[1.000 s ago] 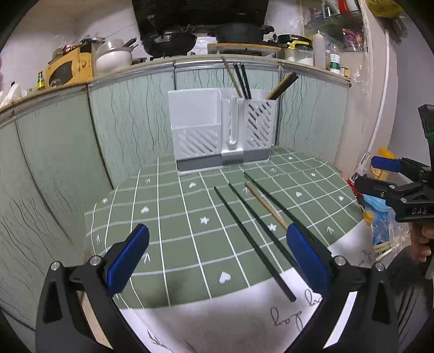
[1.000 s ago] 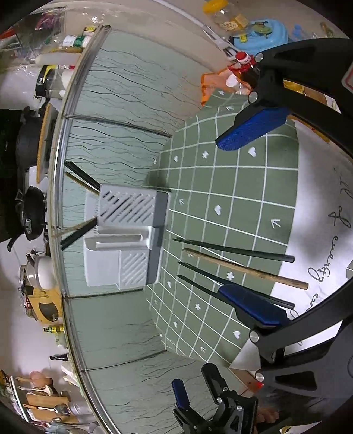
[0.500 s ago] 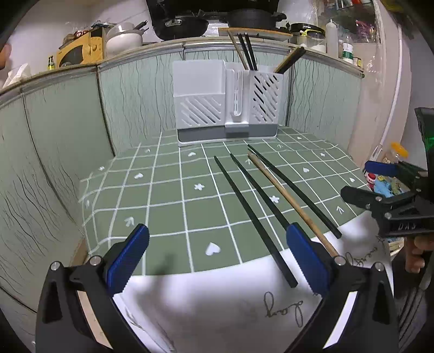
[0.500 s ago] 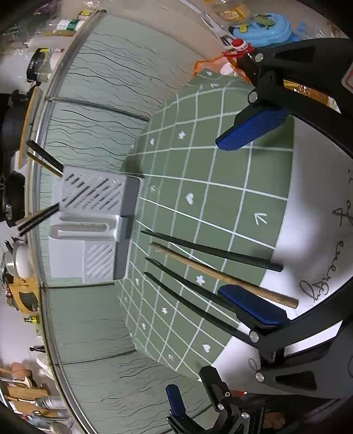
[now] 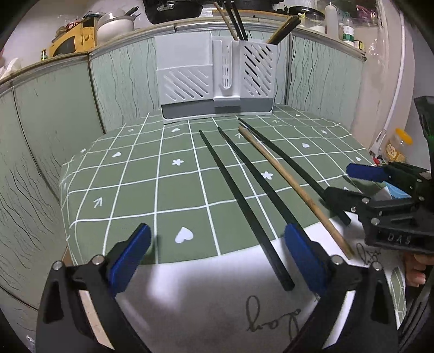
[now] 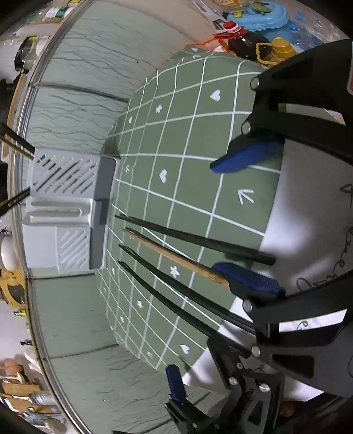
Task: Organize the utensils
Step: 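Grasp a black chopstick with the left gripper while the right gripper grasps another black chopstick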
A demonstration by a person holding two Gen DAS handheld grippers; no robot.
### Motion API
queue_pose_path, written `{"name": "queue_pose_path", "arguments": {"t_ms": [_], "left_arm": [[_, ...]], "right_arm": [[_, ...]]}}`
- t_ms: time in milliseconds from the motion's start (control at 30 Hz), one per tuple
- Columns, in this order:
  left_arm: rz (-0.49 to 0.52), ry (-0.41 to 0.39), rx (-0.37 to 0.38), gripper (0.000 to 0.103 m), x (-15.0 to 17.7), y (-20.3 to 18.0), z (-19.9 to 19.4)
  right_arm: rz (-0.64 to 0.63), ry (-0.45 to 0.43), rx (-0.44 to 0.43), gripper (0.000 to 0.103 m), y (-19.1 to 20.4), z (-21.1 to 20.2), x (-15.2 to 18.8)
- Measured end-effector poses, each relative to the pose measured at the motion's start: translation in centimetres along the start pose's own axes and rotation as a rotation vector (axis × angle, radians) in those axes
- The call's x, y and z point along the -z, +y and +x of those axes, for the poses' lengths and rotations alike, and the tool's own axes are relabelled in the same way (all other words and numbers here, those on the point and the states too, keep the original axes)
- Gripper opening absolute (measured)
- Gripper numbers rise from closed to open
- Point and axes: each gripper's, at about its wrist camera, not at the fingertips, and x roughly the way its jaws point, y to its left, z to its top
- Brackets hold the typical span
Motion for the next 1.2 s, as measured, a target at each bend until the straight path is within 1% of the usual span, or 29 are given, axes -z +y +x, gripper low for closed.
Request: {"name": "queue_pose_path", "arguments": {"t_ms": [33,100,167,200,267,300,333,367,400,467,500,533,567,600,667,767,833,967,1200], "left_arm": [[-0.002,0.008,0.004,0.088,0.0,-0.1,0.2],[-0.009,0.014,0.005,0.083,0.0,-0.1,0.4],[-0.017,0.021,0.016,0.072,0.0,-0.1,0.6],[-0.016,0.024,0.013,0.069,0.0,-0.2,0.7],[-0.007,0.018,0.012,0.059,-0.1,-0.5,0.9],[-0.004,0.017,0.015,0.057,-0.1,-0.6,0.9],[-0.004,0.016,0.018,0.053,-0.2,-0.7,1.0],[-0.002,0.016,0.021,0.047,-0.2,-0.8,1.0],[0.003,0.016,0.02,0.043,-0.3,-0.9,1.1],[0.019,0.015,0.017,0.029,-0.4,-1.2,1.2],[0.022,0.015,0.017,0.027,-0.5,-1.3,1.2],[0.024,0.013,0.014,0.023,-0.5,-1.4,1.3],[0.024,0.01,0.01,0.016,-0.5,-1.4,1.3],[0.02,0.008,0.002,0.012,-0.6,-1.3,1.4],[0.0,0.008,0.007,0.009,-0.6,-1.0,1.4],[-0.022,0.009,0.018,0.007,-0.5,-0.5,1.3],[-0.03,0.014,0.017,0.006,-0.6,-0.2,1.3],[-0.048,0.026,0.018,0.006,-0.8,0.6,0.8],[-0.055,0.004,0.008,0.006,-1.5,1.9,-0.8]], "right_arm": [[-0.003,0.005,-0.008,0.055,0.1,0.1,0.1],[-0.013,0.01,-0.01,0.048,0.4,0.4,0.4],[-0.016,0.006,-0.02,0.043,0.6,0.3,0.4],[-0.019,0.004,-0.024,0.04,0.7,0.3,0.4],[-0.02,-0.003,-0.038,0.033,0.9,0.3,0.6],[-0.016,-0.006,-0.047,0.03,0.9,0.2,0.6],[-0.008,-0.009,-0.058,0.028,0.8,0.2,0.7],[-0.001,-0.014,-0.059,0.026,0.8,0.2,0.7],[0.001,-0.017,-0.056,0.023,0.7,0.1,0.8],[0.02,-0.017,-0.058,0.017,0.6,0.0,0.8],[0.03,-0.017,-0.051,0.013,0.5,0.0,0.8],[0.035,-0.016,-0.05,0.012,0.5,-0.1,0.8],[0.04,-0.015,-0.047,0.01,0.4,-0.1,0.8],[0.046,-0.012,-0.041,0.007,0.4,-0.1,0.9],[0.053,-0.006,-0.037,0.006,0.4,-0.1,0.8],[0.072,0.01,-0.037,0.006,0.2,-0.2,0.7],[0.082,0.022,-0.036,0.006,0.1,-0.2,0.6],[0.09,0.018,-0.037,0.006,-0.2,-0.8,0.5],[0.084,-0.005,-0.031,0.006,-0.6,-2.8,-0.1]]}}
